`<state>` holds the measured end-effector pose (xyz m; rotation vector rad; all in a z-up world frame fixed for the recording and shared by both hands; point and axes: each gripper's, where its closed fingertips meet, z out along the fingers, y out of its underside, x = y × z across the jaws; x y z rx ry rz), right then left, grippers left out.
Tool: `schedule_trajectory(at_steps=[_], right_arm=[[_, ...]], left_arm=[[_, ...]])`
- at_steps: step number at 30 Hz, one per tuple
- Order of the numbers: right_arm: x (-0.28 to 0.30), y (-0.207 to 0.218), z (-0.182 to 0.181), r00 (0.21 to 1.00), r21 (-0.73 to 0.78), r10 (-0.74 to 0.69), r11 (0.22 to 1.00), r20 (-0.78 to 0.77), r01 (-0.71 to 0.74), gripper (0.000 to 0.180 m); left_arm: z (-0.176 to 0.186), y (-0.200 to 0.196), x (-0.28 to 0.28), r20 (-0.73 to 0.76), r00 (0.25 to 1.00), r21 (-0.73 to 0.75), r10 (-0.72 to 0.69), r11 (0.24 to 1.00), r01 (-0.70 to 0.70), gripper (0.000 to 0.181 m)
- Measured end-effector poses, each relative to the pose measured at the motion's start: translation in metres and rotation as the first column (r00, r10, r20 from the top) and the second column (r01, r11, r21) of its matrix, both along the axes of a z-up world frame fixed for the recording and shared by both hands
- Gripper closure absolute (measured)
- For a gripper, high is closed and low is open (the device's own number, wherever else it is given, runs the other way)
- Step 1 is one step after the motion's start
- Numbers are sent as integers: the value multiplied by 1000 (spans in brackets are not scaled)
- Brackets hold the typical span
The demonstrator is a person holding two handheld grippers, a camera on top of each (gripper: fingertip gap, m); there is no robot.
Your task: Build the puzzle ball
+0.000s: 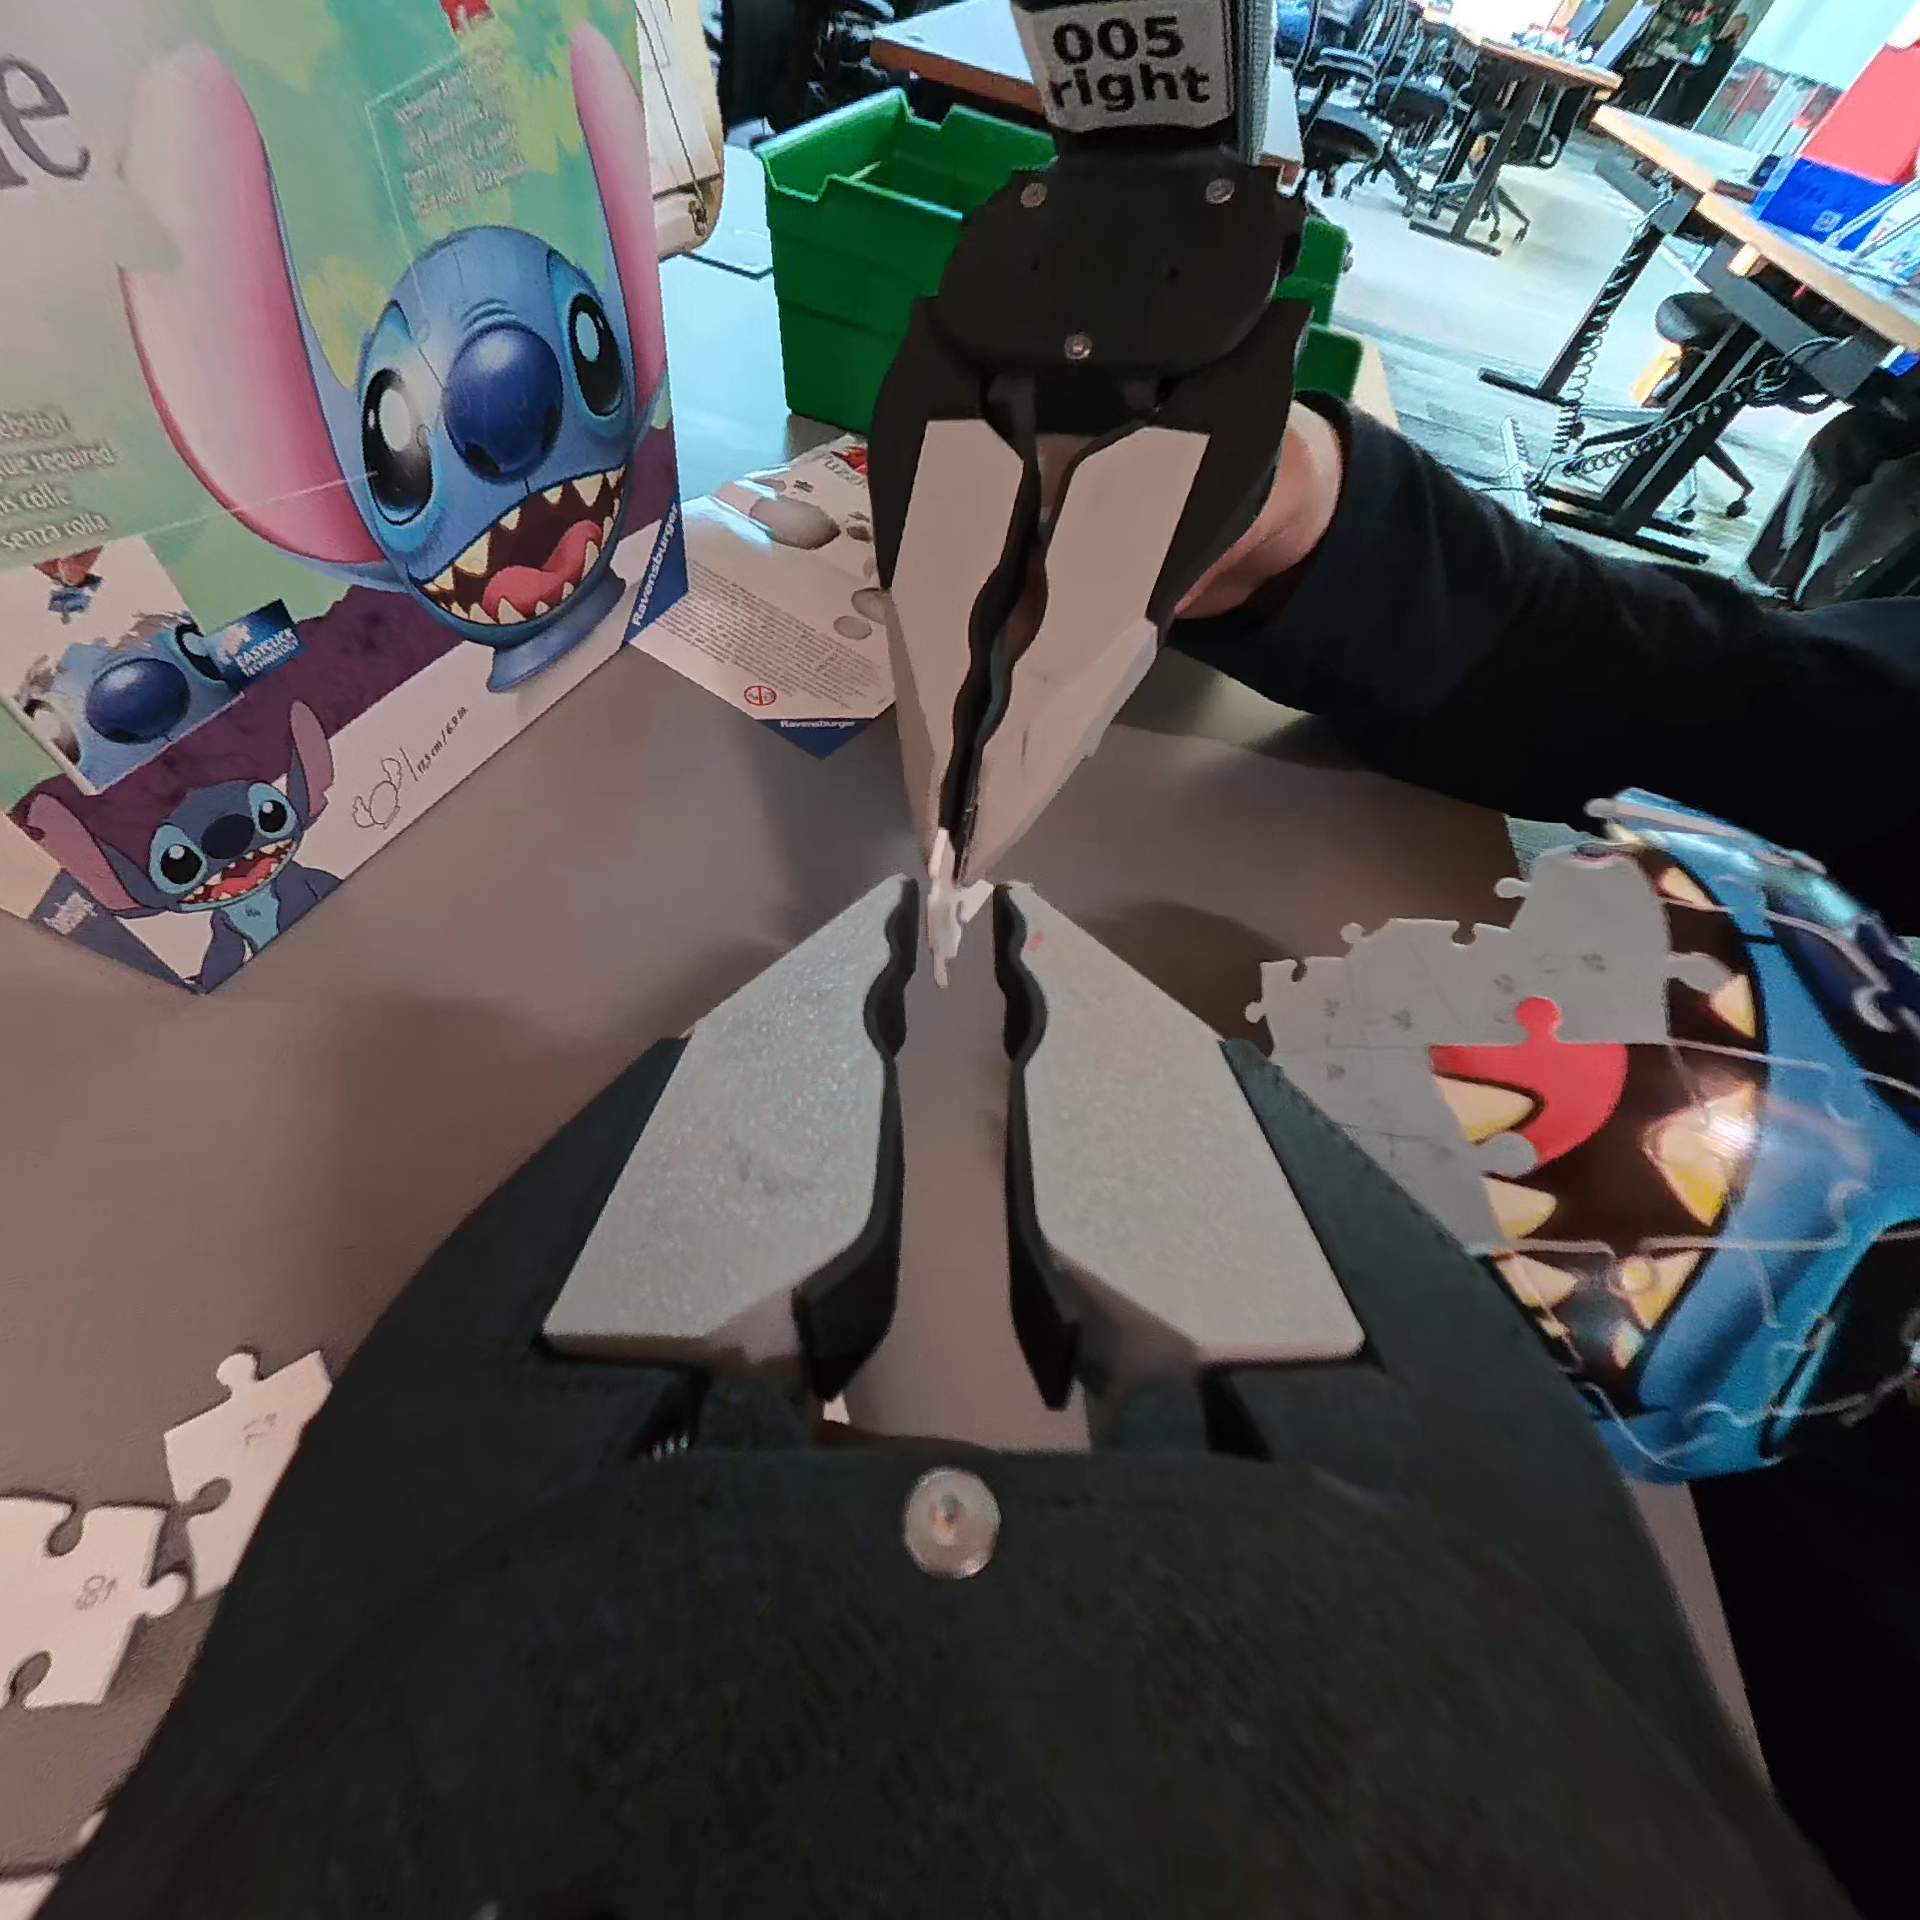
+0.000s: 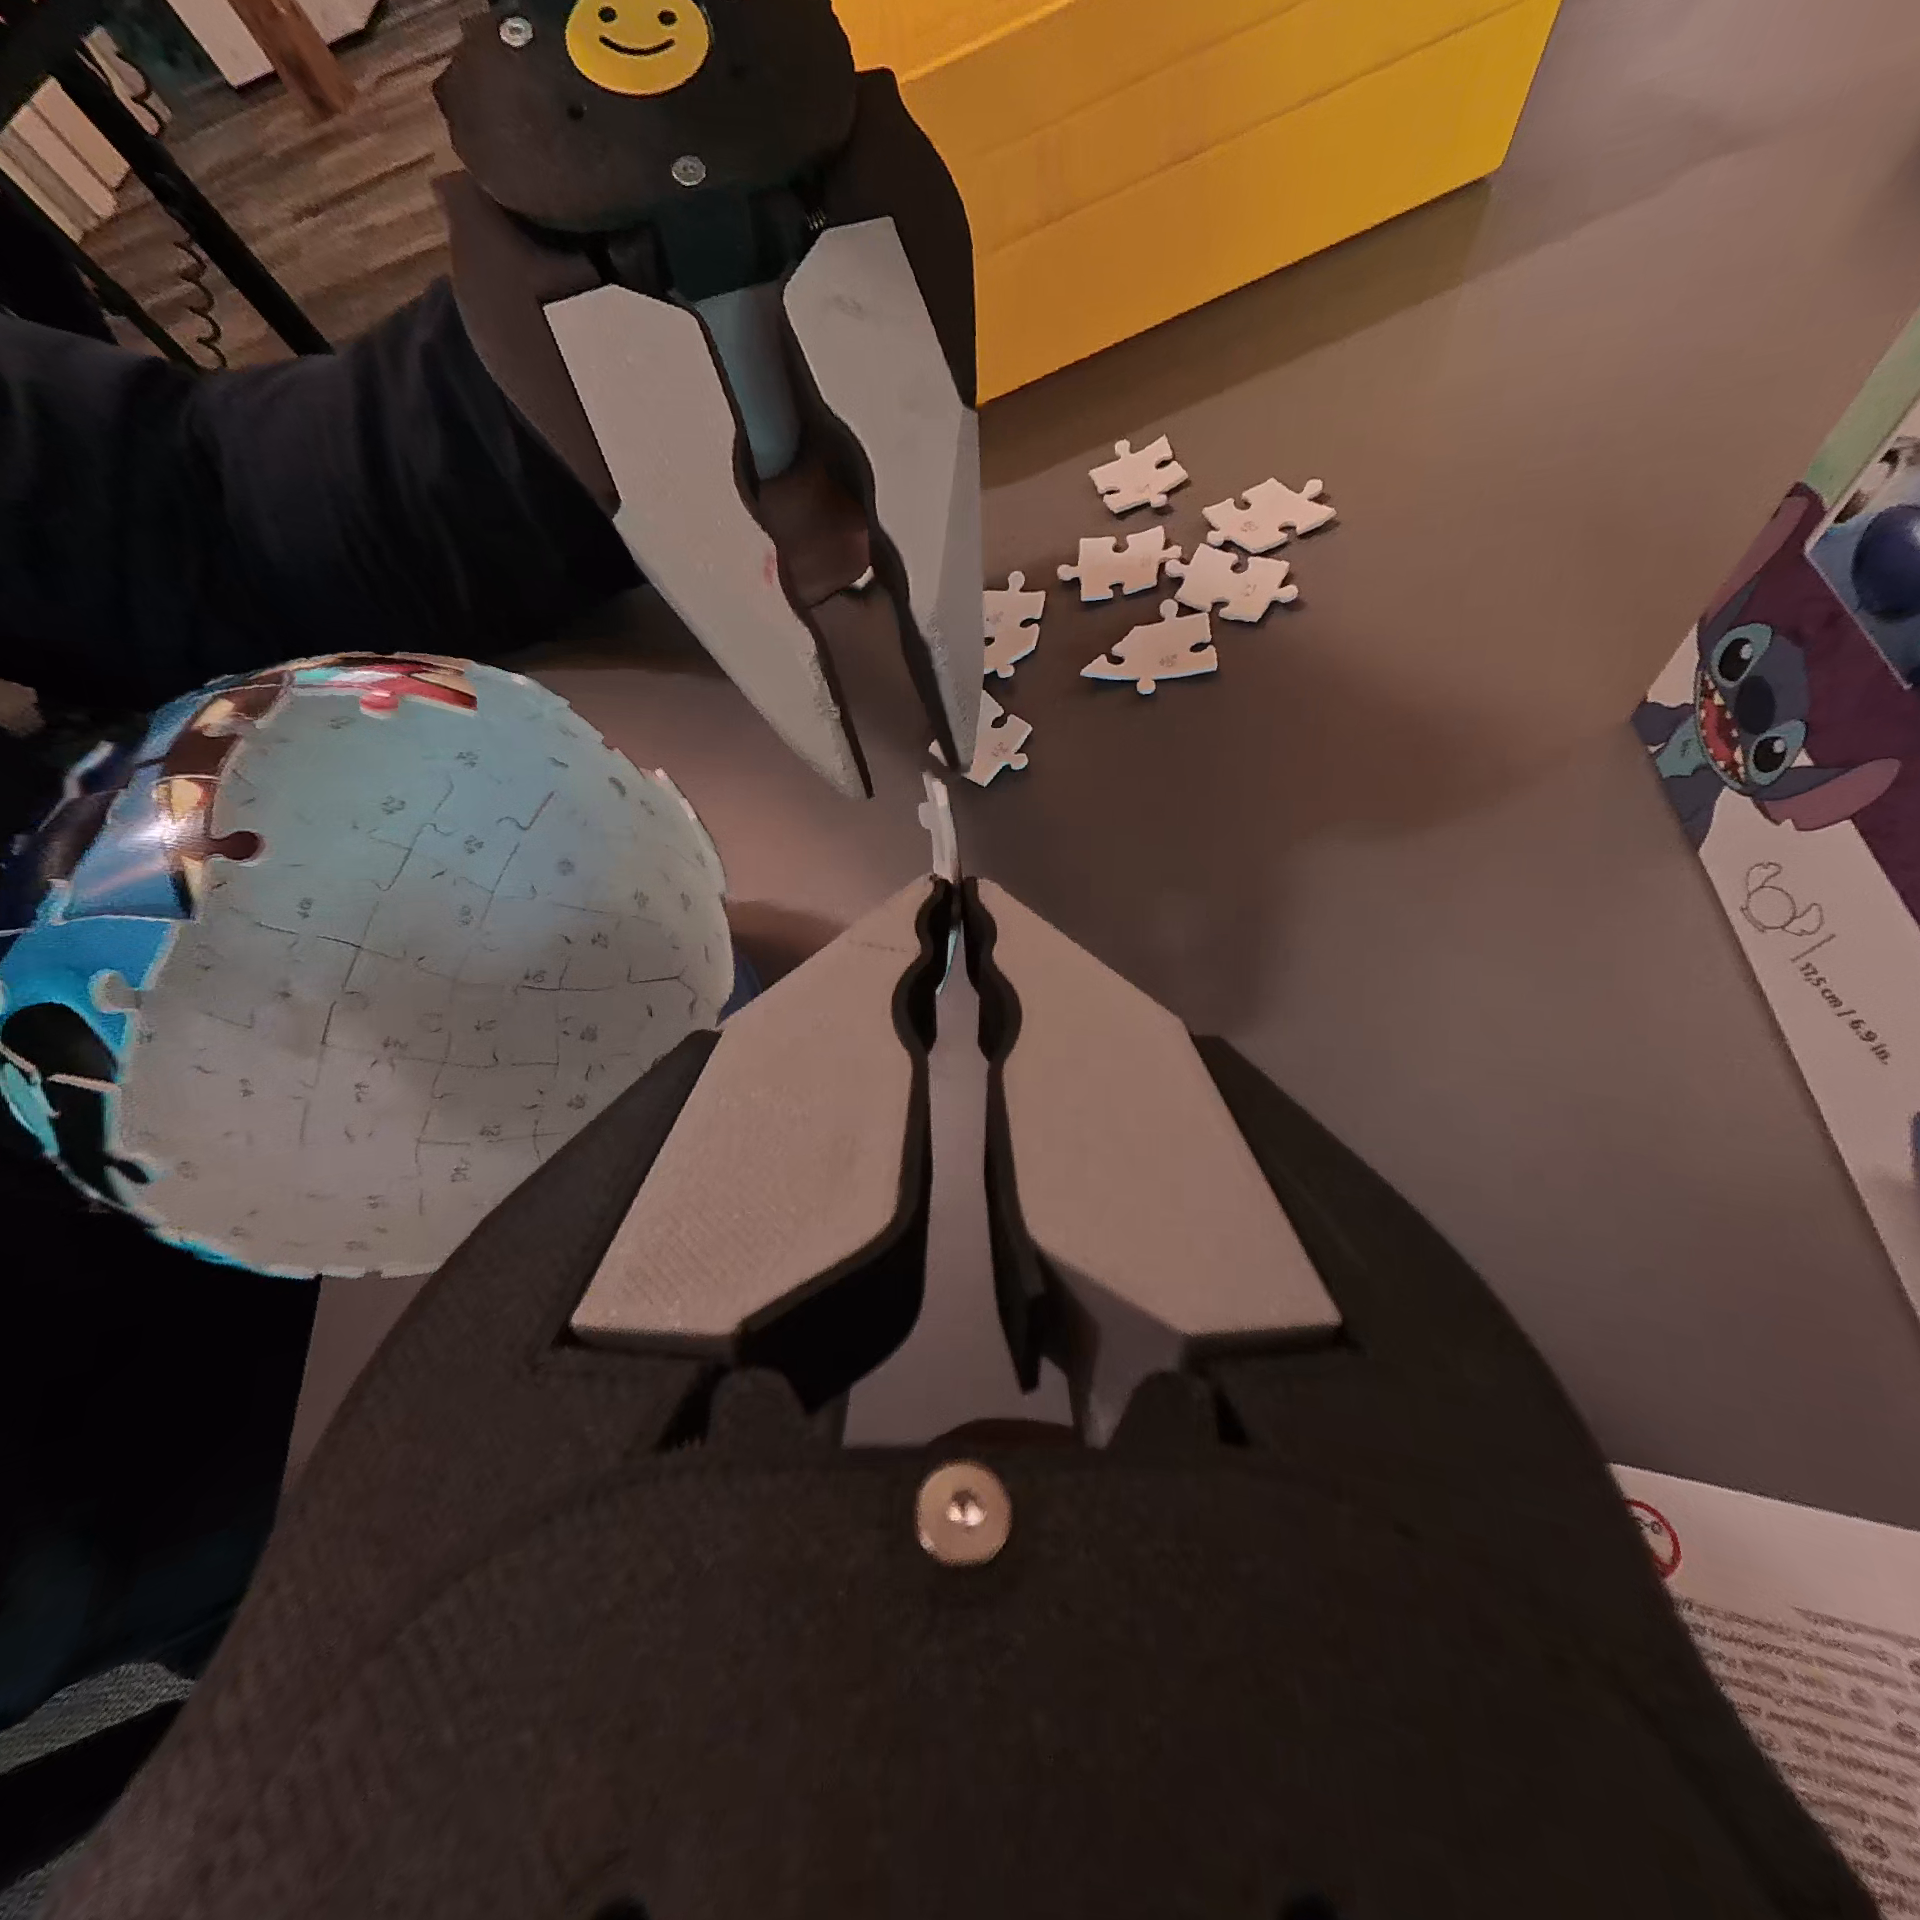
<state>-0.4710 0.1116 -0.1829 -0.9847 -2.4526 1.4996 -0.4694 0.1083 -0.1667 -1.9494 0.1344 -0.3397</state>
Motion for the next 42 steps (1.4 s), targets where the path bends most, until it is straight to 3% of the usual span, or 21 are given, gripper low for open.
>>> schedule_trajectory(at_steps=[4,10,13,21,27,32,37,42], right_arm=[[2,-1,-3,1000,7,4,1000,9,-4,180],[-1,0,-10,998,-53,-9,999,64,13,180],[-1,-2,-20,992,-70,-15,997,122,23,180],[8,-1,-21,972,-180,-5,982,234,48,180],[21,6,-14,981,-134,-45,988,191,71,180],[36,-2,-12,982,-222,-1,974,188,43,180],[31,2,-10,983,-250,-51,964,174,94,180],[30,1,0,980,-336,-51,935,190,114,180]], left_arm=[[-9,3,-1,-20,1000,-28,18,999,-18,181],[-20,3,-5,89,996,-55,-2,998,7,180],[-29,0,-18,94,995,-101,36,994,-27,163],[-27,-8,-44,278,954,-122,113,989,-82,162],[-22,-9,-36,187,978,-109,91,991,-72,171],[-23,-8,-33,131,988,-137,83,988,-65,167],[-3,-3,-16,145,989,-155,-6,987,28,167],[-16,2,11,109,989,-264,-100,956,126,167]])
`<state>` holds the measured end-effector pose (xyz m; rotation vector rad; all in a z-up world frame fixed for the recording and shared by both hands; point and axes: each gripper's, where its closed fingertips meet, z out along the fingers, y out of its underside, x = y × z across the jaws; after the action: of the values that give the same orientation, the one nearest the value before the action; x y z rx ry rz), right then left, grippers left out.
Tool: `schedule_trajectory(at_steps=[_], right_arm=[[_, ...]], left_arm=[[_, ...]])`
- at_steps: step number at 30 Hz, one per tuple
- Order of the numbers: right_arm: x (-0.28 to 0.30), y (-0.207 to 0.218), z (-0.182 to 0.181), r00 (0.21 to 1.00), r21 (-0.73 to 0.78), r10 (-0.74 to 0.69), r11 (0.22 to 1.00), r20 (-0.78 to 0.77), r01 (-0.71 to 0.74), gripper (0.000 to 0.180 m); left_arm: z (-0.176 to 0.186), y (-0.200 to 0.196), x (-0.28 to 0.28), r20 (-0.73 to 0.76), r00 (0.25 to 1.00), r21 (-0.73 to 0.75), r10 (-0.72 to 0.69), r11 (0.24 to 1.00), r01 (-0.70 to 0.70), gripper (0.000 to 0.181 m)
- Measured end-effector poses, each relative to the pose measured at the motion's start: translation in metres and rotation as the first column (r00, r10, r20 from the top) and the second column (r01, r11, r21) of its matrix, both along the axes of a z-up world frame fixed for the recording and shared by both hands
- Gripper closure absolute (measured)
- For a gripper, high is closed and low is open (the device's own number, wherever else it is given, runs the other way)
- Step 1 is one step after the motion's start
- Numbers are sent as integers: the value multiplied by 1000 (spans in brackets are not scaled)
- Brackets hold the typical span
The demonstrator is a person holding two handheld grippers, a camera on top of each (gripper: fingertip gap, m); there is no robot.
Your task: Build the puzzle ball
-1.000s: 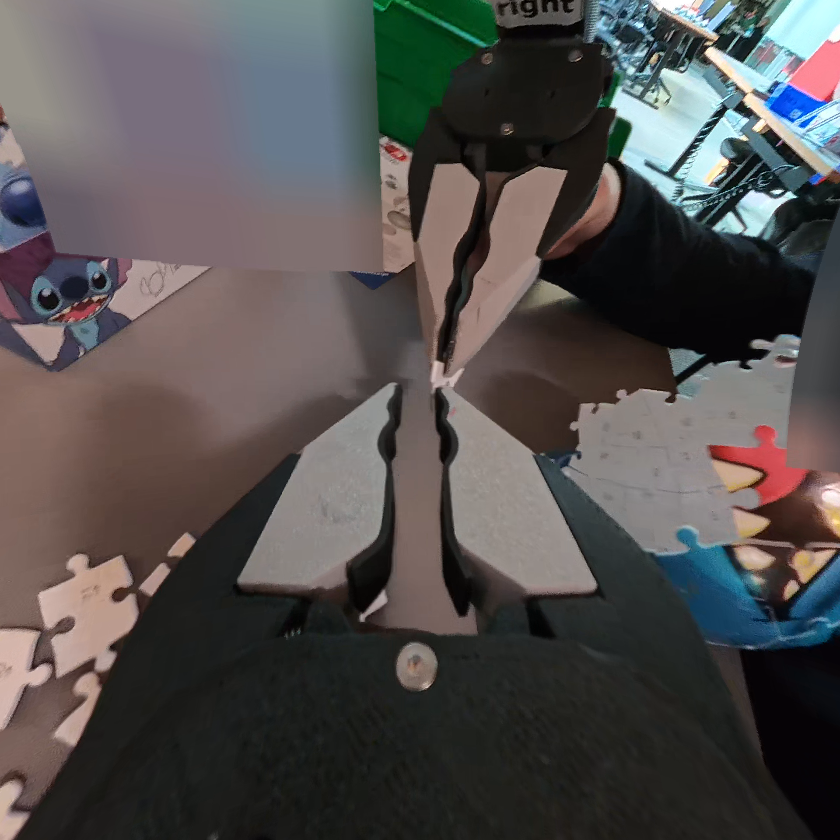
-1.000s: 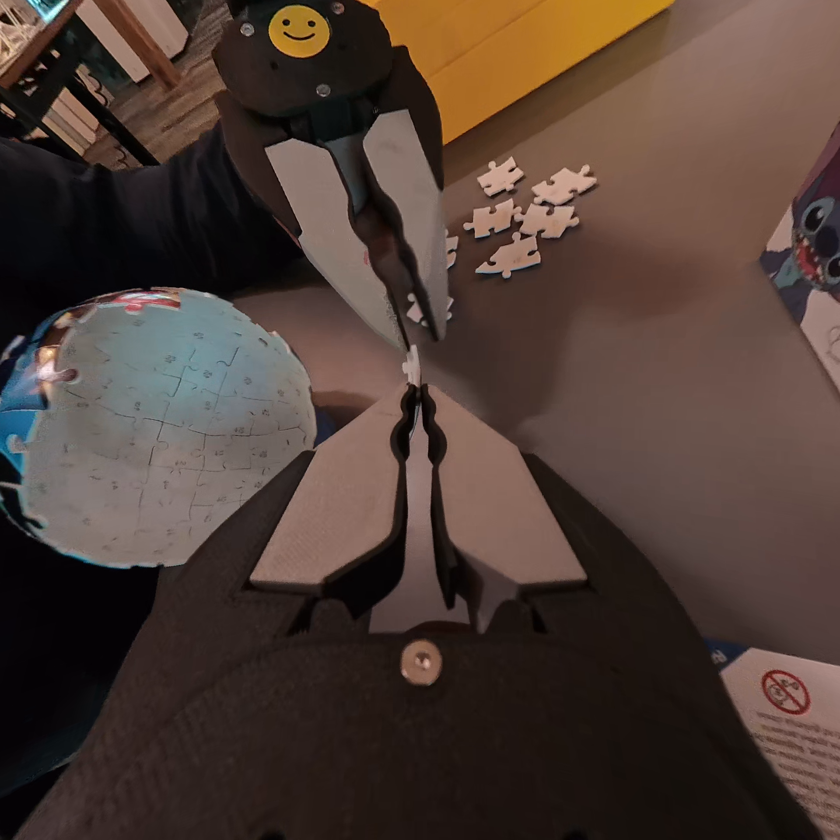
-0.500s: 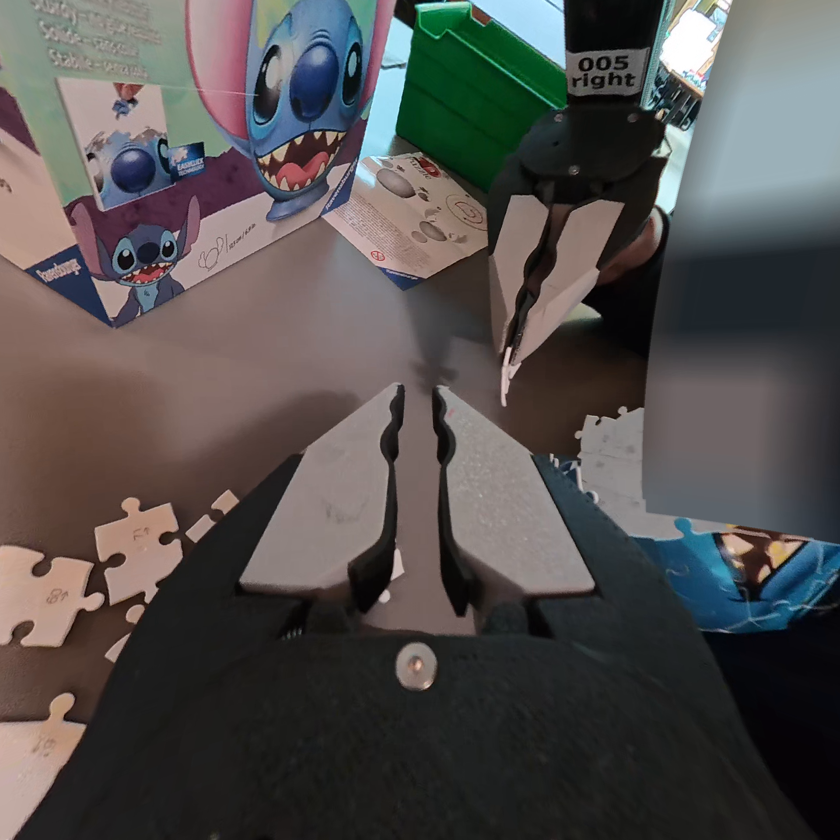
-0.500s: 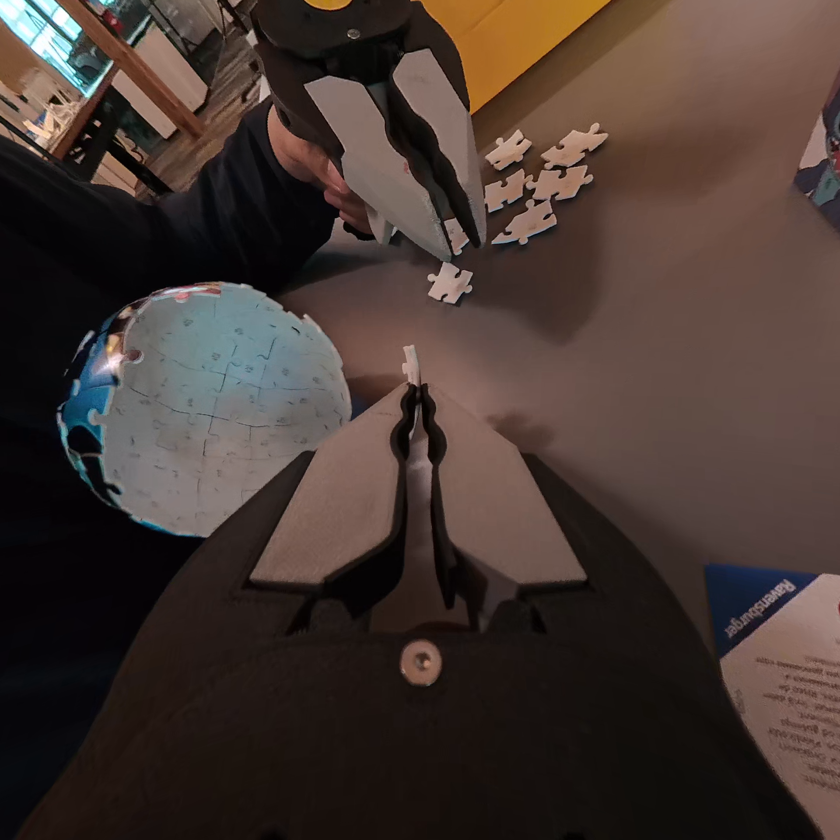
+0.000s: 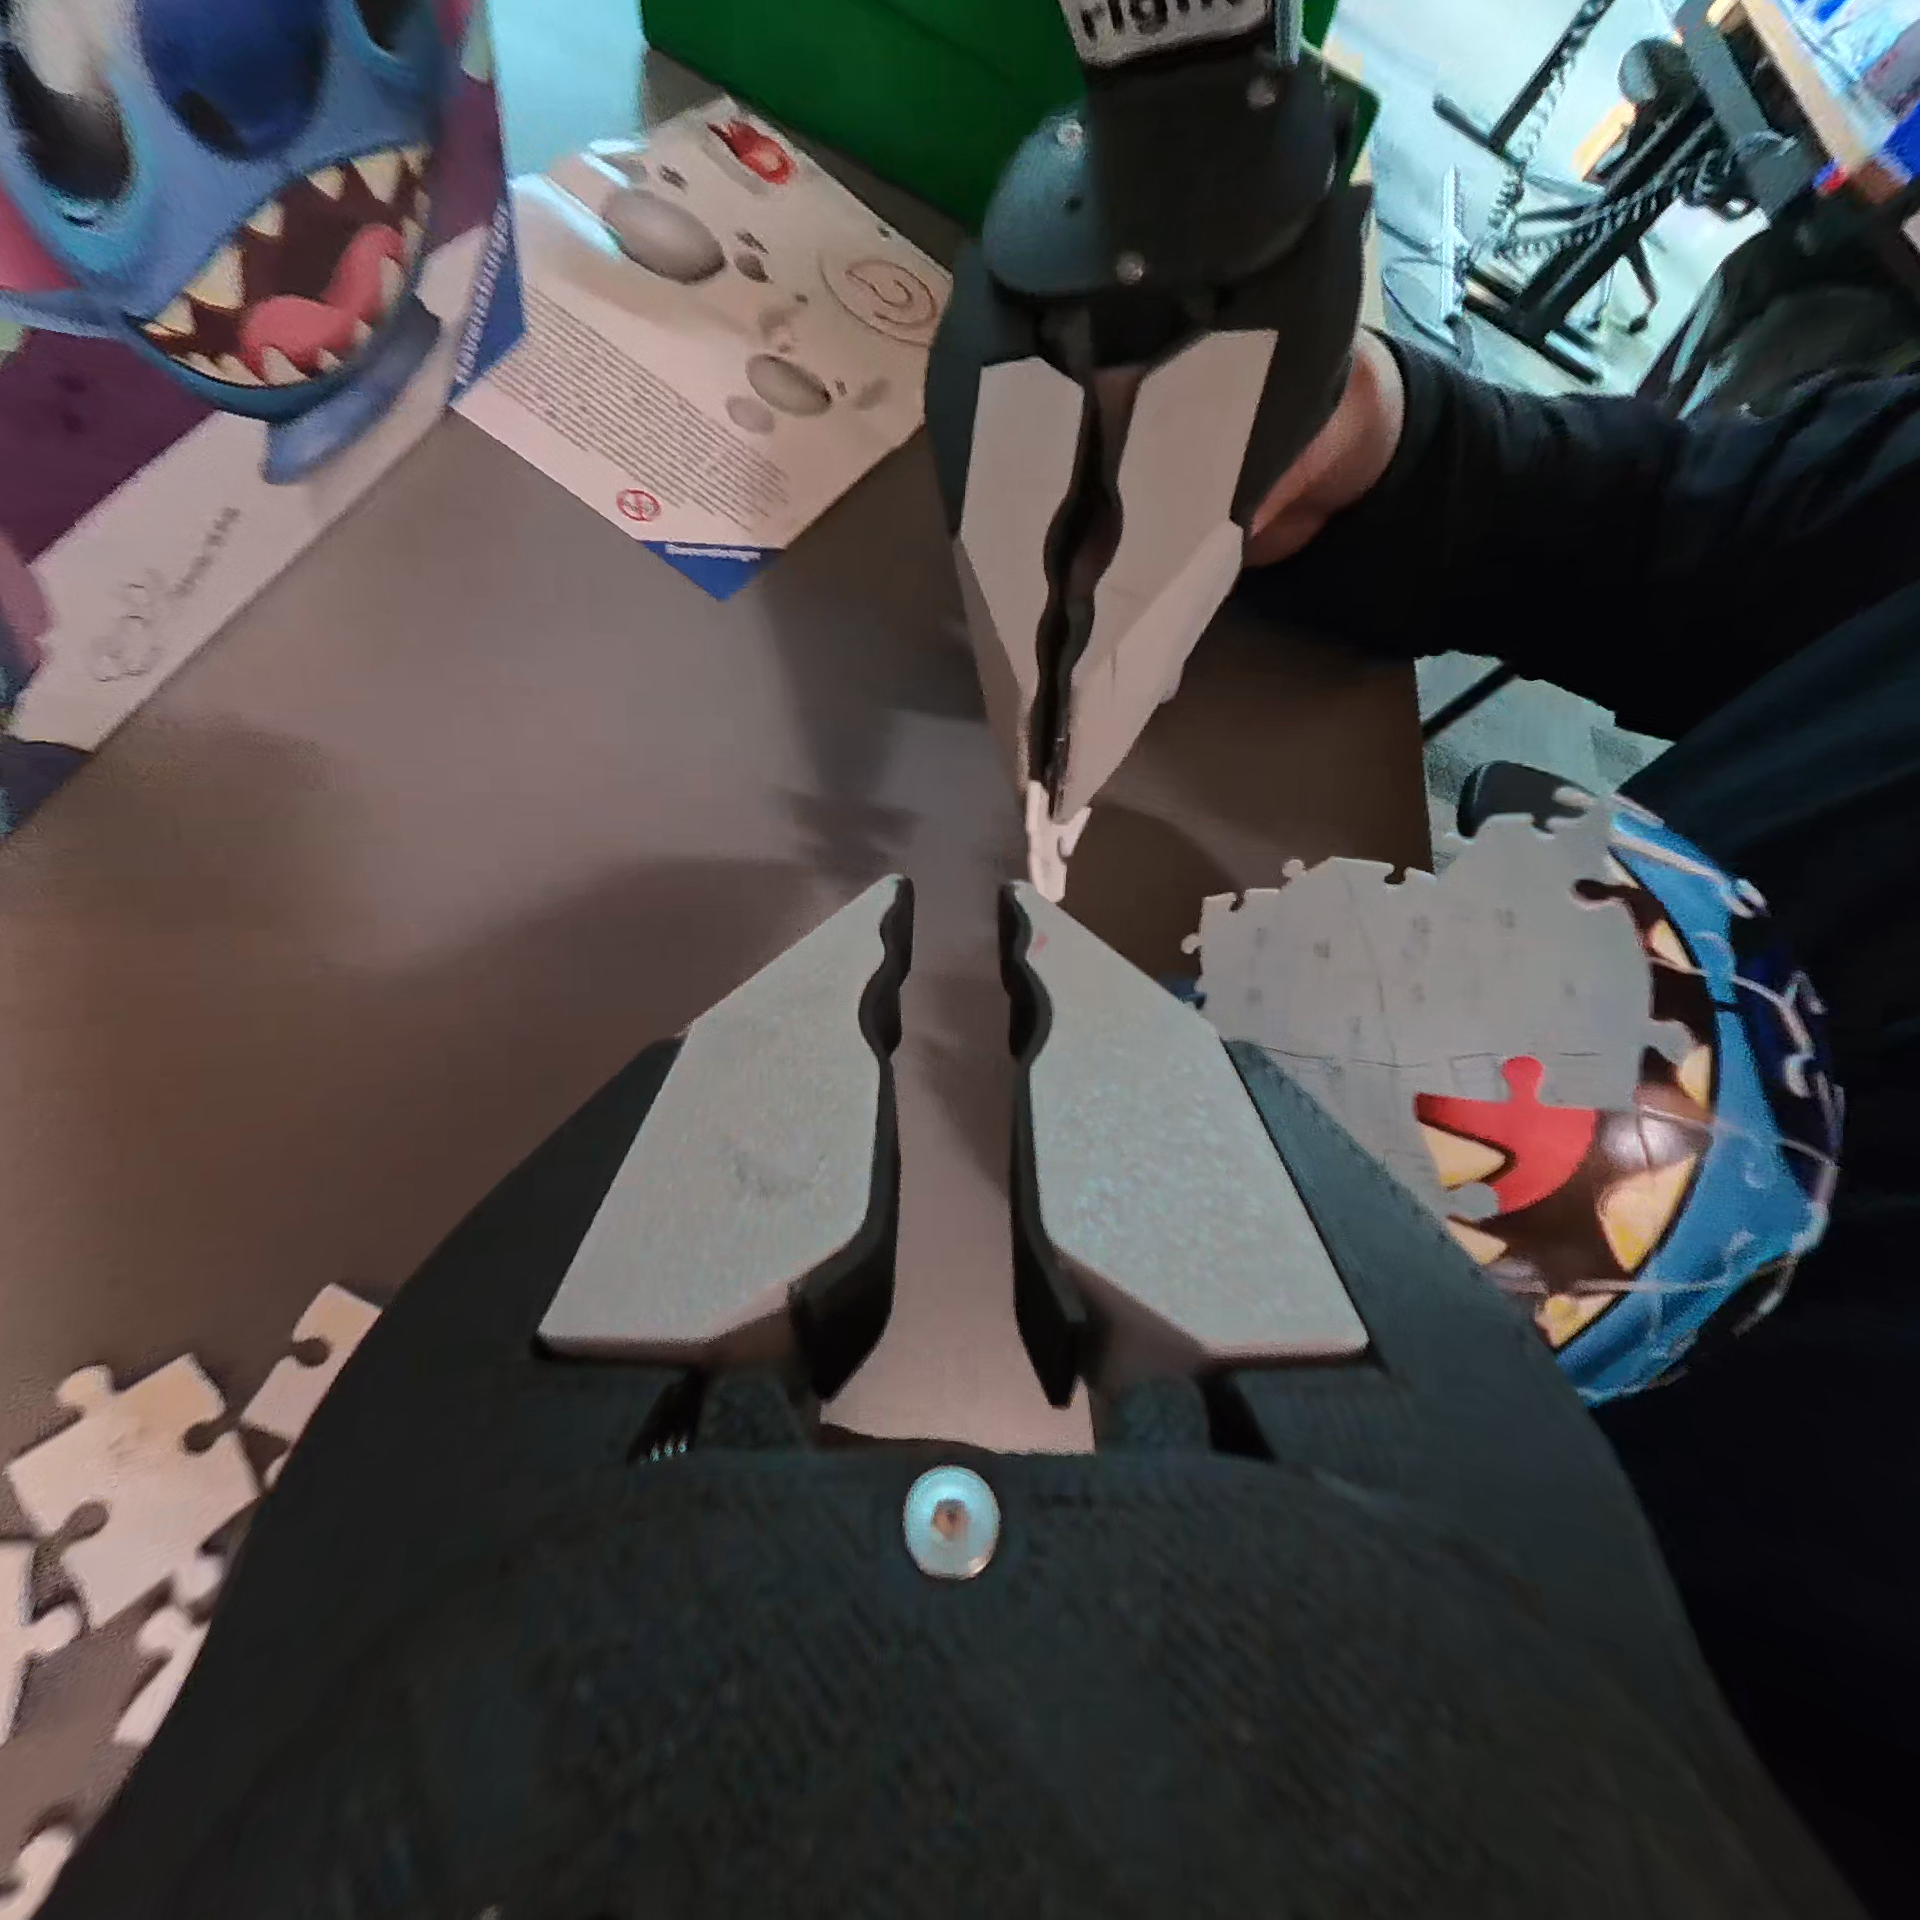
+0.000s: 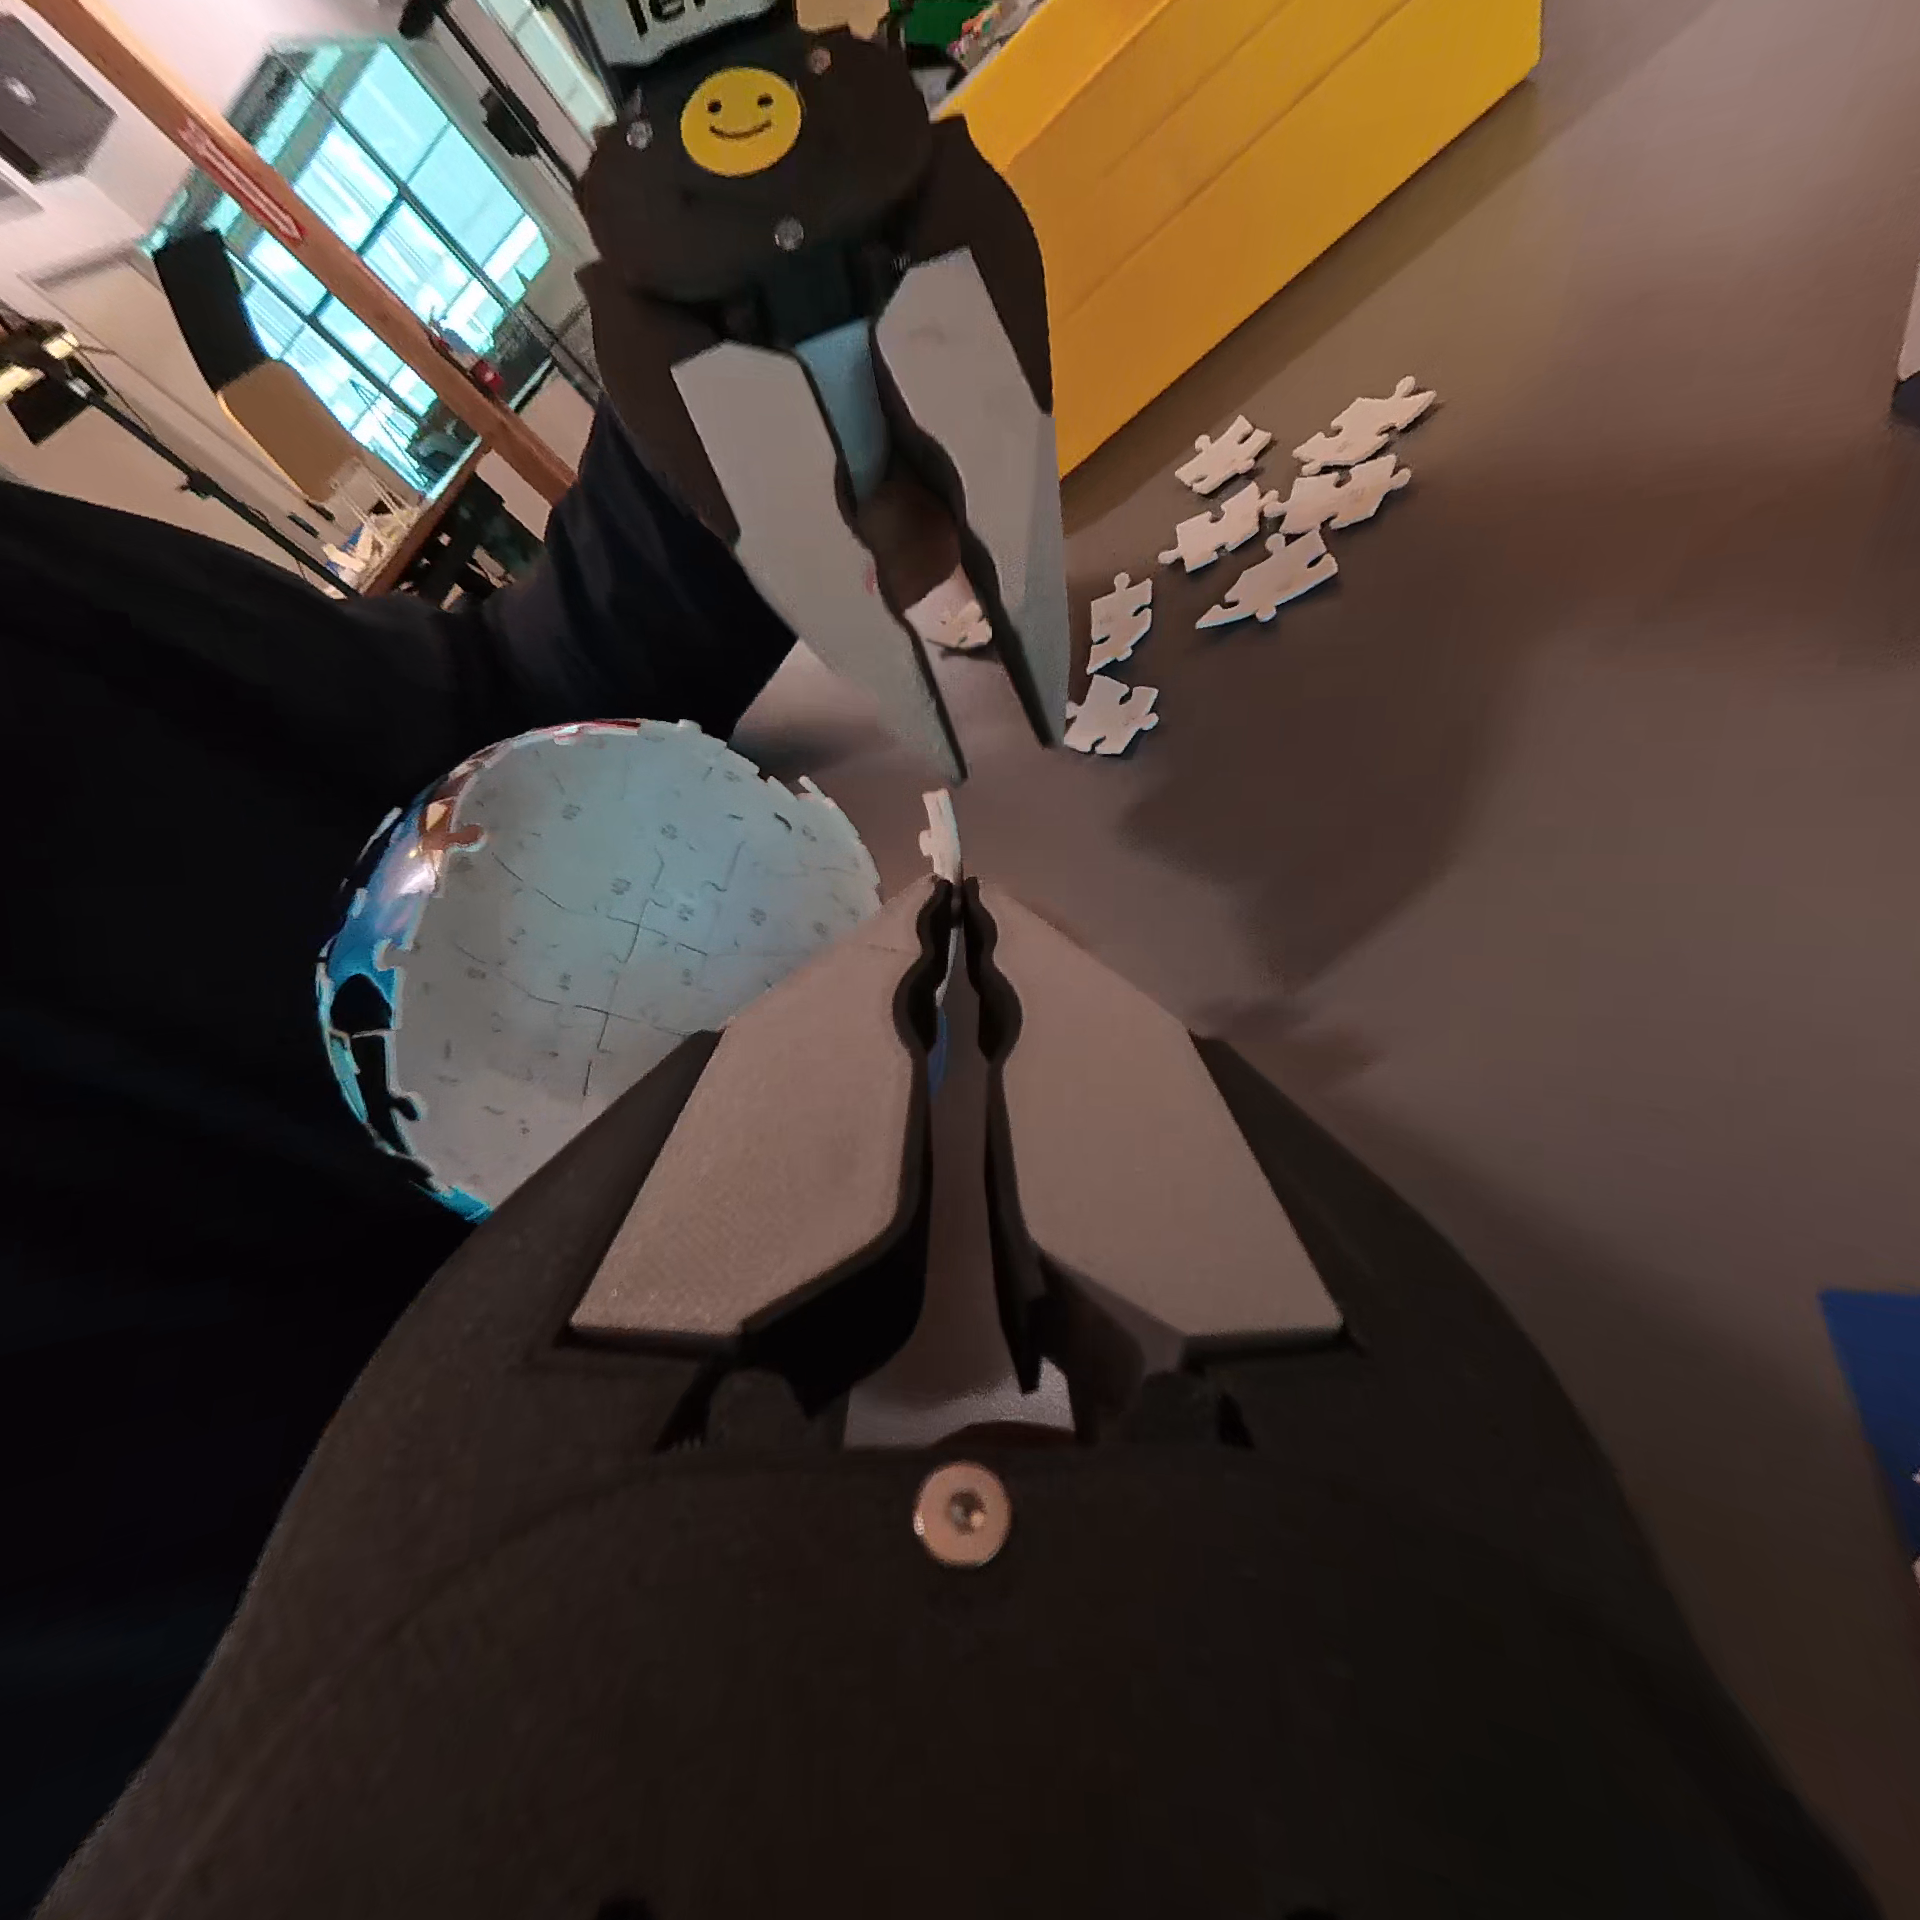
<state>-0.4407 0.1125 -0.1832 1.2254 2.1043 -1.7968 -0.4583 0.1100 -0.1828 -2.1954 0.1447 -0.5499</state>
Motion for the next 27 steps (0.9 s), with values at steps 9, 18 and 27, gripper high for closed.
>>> schedule_trajectory(at_steps=[9,18,27], right_arm=[[-2,7,0,999,13,-42,999,-12,42,180],[-2,7,2,999,-5,-49,999,-23,49,180],[1,0,1,1000,-24,-19,1000,2,20,180]], left_arm=[[14,5,5,61,998,37,-12,999,10,174],[3,8,17,38,996,24,-79,997,78,179],[4,3,19,63,995,72,-73,995,69,180]])
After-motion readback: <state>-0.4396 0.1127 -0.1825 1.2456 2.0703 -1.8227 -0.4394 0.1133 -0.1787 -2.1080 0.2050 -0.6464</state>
